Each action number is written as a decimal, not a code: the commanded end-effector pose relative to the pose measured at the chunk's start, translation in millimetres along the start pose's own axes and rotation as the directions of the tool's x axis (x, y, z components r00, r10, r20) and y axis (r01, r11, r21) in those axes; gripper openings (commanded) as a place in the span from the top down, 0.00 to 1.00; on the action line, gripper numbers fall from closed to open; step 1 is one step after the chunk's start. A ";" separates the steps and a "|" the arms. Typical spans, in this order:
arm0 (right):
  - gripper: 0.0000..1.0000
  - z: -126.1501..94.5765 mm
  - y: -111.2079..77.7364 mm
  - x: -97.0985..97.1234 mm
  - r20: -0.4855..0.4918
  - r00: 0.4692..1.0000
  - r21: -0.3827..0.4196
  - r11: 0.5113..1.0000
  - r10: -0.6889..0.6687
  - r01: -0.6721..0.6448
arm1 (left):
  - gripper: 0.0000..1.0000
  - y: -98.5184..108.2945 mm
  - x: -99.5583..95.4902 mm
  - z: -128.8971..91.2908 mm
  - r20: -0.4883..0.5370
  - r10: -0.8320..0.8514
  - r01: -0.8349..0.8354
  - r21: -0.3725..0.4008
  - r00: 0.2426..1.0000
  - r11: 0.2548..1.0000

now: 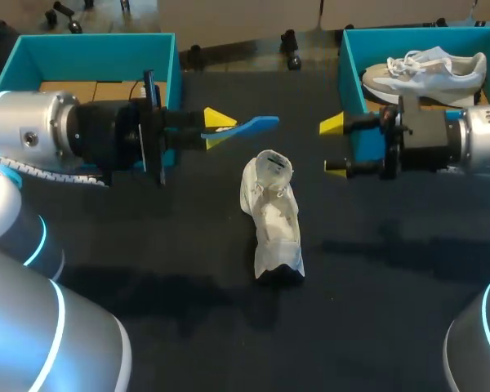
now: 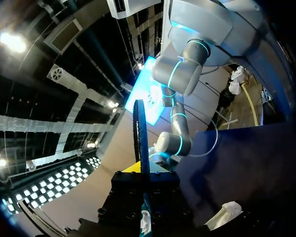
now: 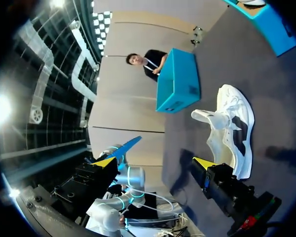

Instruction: Take the shoe out of the shoebox, open the shoe tongue, remove and reinsert the insole, then place the shoe into the shoebox

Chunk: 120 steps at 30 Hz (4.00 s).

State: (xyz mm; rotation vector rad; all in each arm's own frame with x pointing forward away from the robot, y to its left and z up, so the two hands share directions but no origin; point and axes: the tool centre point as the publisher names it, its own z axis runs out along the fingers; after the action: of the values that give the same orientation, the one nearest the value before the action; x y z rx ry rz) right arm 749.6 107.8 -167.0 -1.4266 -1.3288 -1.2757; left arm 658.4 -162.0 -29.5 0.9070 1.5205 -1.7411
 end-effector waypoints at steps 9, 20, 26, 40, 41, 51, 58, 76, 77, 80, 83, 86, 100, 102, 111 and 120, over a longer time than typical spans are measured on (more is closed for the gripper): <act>0.00 14.5 4.9 29.4 -0.005 0.999 0.019 0.999 0.032 -0.031 | 1.00 0.0 -0.2 0.4 -0.001 0.001 -0.001 0.000 1.000 1.000; 0.00 39.3 5.7 50.6 -0.001 1.000 0.061 0.998 0.014 -0.013 | 1.00 22.2 8.4 -8.0 0.010 0.262 -0.262 0.070 0.965 0.962; 0.00 41.8 1.8 53.9 0.006 1.000 0.051 0.999 0.004 -0.004 | 1.00 35.8 12.1 -13.6 -0.031 0.422 -0.417 0.112 0.906 0.902; 0.00 52.5 -3.1 62.5 0.006 1.000 0.039 0.999 -0.023 0.023 | 1.00 66.3 26.3 -14.1 -0.104 0.646 -0.636 0.114 0.756 0.763; 0.00 53.6 -2.9 63.2 0.005 1.000 0.040 0.999 -0.026 0.026 | 1.00 69.0 26.8 -13.3 -0.110 0.662 -0.653 0.113 0.741 0.749; 0.00 62.4 1.6 63.2 -0.011 0.999 0.053 0.998 -0.040 0.041 | 1.00 79.4 33.1 -1.7 -0.147 0.721 -0.723 0.048 0.677 0.689; 0.42 69.1 5.6 61.2 -0.025 0.999 0.069 0.996 -0.047 0.048 | 1.00 79.0 40.5 12.9 -0.157 0.745 -0.751 0.033 0.648 0.660; 0.73 72.9 5.6 66.2 -0.029 0.998 0.084 0.995 -0.052 0.054 | 1.00 95.8 53.5 27.6 -0.182 0.761 -0.772 0.011 0.623 0.635; 0.74 73.3 5.8 66.3 -0.029 0.998 0.086 0.995 -0.052 0.054 | 1.00 96.6 53.3 28.3 -0.181 0.761 -0.773 0.010 0.623 0.635; 0.84 74.7 6.3 66.0 -0.030 0.998 0.090 0.995 -0.049 0.051 | 1.00 100.3 53.2 30.2 -0.181 0.762 -0.774 0.002 0.622 0.633; 1.00 75.0 6.9 65.3 -0.029 0.999 0.091 0.995 -0.046 0.049 | 1.00 102.3 53.0 31.2 -0.183 0.760 -0.773 0.000 0.624 0.634; 1.00 75.2 8.1 64.3 -0.027 0.999 0.094 0.994 -0.044 0.046 | 1.00 102.9 52.9 31.8 -0.185 0.758 -0.771 -0.003 0.626 0.637; 1.00 67.7 16.6 47.7 -0.031 0.999 0.072 0.997 -0.033 0.035 | 0.00 95.8 41.8 17.0 -0.260 0.708 -0.734 -0.005 0.656 0.679; 1.00 67.1 17.3 44.1 -0.033 0.999 0.070 0.997 -0.030 0.032 | 0.00 96.8 38.5 13.0 -0.281 0.705 -0.734 0.002 0.651 0.679; 1.00 65.0 18.6 29.7 -0.036 0.999 0.066 0.998 -0.009 0.012 | 0.00 100.1 29.0 -4.2 -0.427 0.656 -0.711 0.042 0.622 0.702; 1.00 67.1 17.4 18.0 -0.047 0.999 0.071 0.997 0.002 0.002 | 0.00 97.1 15.7 -9.8 -0.605 0.574 -0.685 0.063 0.552 0.726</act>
State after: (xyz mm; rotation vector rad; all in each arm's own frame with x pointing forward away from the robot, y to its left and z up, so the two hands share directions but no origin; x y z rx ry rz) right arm 775.9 172.3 -156.2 -1.3426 -1.3334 -1.2395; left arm 728.8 -164.8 -106.0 1.6419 1.3044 -0.8651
